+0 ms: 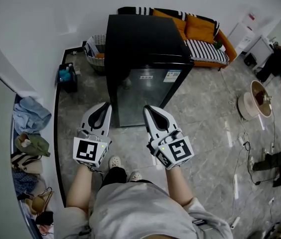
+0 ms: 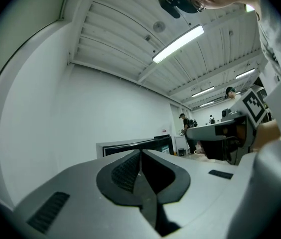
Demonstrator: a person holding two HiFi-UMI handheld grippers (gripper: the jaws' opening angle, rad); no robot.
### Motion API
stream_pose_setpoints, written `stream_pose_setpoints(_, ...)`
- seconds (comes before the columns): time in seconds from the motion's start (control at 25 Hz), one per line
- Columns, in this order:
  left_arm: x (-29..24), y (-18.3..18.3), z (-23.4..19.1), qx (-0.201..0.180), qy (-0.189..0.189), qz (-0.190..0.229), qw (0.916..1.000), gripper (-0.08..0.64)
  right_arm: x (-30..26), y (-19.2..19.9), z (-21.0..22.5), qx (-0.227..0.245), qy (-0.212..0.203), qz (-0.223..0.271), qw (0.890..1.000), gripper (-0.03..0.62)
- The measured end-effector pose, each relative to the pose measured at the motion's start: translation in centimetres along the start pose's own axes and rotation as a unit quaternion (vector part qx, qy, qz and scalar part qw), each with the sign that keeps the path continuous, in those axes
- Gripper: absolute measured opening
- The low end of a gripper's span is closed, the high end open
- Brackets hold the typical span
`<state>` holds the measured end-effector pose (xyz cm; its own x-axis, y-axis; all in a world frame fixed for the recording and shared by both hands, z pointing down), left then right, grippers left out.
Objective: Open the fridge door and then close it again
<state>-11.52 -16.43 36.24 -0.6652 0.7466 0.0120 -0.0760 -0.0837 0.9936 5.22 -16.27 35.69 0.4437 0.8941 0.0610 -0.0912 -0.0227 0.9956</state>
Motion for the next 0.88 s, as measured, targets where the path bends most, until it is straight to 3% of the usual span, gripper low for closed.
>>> stream_pose_setpoints(0.48,-2.9,7.3,-7.7,0.026,0.031,-0.058,0.9975,0.017,-3.9,1.3,-0.3,-0.012,0.049,-0.02,0.999,0.017)
stream_pose_setpoints(0.88,-6.1,15.2,-11.5,0.065,0.07,-0.116,0.9886,0.115,-5.5,2.2,-0.5,-0.002,0.082,-0.035,0.996,0.017)
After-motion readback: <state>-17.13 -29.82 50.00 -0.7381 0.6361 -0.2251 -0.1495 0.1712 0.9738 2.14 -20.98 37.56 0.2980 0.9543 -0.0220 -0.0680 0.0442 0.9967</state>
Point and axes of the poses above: the fingertips, and each gripper's own axes: x backward along the fingers, z to its right, y out of its underside, the point moved 4 cm from there along x, backward along the fingers, and after that the axes turned 15 degrees about y, right-handed, at the moved point
